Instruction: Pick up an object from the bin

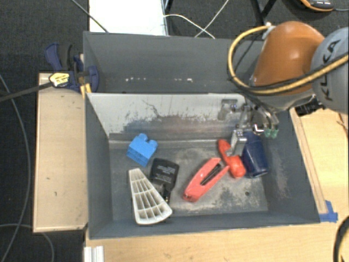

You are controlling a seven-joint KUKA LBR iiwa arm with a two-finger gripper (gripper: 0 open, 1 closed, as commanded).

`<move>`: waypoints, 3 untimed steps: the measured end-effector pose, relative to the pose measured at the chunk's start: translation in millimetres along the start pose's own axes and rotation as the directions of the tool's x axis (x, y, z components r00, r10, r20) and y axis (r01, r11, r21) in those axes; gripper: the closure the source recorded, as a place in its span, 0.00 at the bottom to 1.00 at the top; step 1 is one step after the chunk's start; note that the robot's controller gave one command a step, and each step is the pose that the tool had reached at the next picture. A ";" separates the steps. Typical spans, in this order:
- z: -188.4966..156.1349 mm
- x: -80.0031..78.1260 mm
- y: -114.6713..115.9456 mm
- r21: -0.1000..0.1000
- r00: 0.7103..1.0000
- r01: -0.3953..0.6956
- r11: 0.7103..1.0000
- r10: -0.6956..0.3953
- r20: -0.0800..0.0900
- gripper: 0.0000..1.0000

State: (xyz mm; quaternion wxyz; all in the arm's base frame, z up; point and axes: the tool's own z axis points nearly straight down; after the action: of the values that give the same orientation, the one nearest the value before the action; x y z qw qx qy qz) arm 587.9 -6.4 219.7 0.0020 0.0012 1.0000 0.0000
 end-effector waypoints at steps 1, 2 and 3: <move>0.0 0.0 0.0 0.000 1.000 0.000 1.000 0.000 0.000 0.00; 53.6 24.4 22.5 -0.002 0.931 0.365 0.931 -0.365 -0.002 0.00; 47.1 76.6 -21.9 0.001 0.972 0.234 0.972 -0.234 0.001 0.00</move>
Offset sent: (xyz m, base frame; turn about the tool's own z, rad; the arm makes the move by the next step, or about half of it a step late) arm -0.0235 0.0213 -0.0525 -0.3732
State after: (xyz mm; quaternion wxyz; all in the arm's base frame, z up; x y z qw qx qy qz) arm 511.4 -28.2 172.3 0.0027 -0.1166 0.9932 -0.0007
